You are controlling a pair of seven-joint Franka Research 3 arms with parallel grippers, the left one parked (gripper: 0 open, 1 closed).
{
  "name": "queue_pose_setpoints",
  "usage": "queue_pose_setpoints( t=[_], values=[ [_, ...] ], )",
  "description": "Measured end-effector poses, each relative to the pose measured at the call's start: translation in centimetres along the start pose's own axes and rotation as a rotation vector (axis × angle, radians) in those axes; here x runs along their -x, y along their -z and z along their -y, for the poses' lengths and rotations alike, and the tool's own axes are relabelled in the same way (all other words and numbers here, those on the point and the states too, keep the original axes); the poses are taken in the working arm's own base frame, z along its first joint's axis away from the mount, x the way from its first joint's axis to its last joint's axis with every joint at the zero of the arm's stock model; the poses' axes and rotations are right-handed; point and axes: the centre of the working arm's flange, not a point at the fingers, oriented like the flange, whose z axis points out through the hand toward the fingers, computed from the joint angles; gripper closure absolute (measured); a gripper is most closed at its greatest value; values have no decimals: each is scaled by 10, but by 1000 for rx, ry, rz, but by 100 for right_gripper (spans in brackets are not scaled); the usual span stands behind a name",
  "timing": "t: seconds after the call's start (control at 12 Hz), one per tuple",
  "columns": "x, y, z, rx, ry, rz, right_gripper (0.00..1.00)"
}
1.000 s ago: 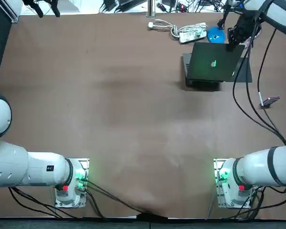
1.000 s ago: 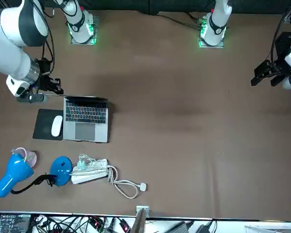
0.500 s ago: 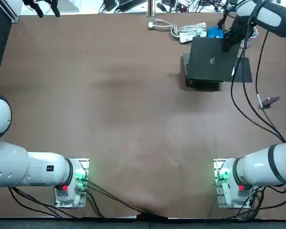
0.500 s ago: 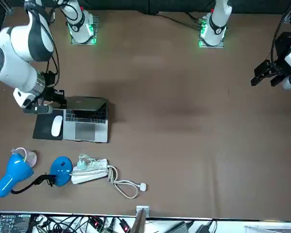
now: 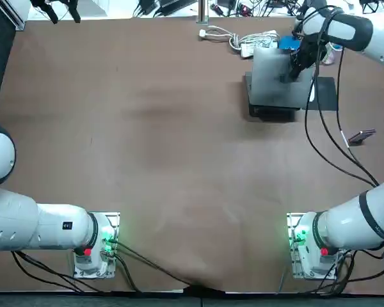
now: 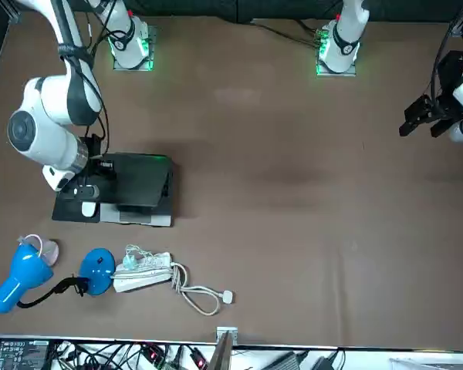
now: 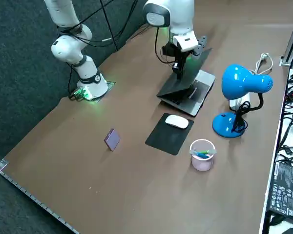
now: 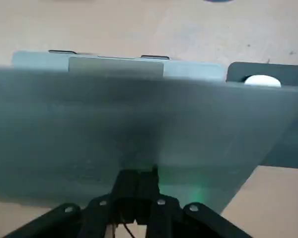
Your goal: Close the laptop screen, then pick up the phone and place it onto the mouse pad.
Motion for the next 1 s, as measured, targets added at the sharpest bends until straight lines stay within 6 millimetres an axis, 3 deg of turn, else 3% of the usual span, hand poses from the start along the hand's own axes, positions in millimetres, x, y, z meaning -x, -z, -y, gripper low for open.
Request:
queue_pose_setpoints(
  t=[0.5, 0.67, 0.75, 1.0],
  values=[
    [-19, -41, -3, 5, 0, 9, 98],
    [-21, -45, -4, 5, 17, 12, 98],
    [-22, -41, -5, 5, 27, 7, 98],
    [-13, 1, -32, -1, 71, 27, 98]
  ],
)
